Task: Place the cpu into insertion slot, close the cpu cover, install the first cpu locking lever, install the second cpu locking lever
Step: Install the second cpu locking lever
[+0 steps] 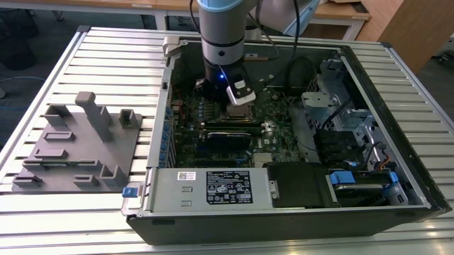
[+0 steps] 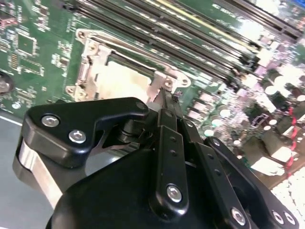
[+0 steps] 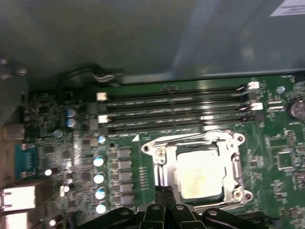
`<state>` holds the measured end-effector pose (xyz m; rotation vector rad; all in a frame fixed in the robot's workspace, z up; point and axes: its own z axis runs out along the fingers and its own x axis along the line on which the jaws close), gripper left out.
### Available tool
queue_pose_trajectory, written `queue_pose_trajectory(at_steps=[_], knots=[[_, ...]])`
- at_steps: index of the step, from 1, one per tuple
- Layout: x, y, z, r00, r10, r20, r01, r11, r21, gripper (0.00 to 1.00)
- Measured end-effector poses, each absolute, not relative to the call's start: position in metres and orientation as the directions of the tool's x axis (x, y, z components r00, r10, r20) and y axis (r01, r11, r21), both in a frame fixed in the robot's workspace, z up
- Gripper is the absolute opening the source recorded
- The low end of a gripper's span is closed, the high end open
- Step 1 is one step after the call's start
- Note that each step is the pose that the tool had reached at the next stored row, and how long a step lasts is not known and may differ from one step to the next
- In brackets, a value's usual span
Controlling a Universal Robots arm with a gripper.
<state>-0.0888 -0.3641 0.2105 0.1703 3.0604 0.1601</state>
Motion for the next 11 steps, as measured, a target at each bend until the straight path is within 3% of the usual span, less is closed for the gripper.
queue_pose_trajectory(at_steps=[11], knots=[[-0.067, -0.355, 0.210, -0.991, 0.115, -0.069, 0.109, 0.991, 0.083, 0.10]])
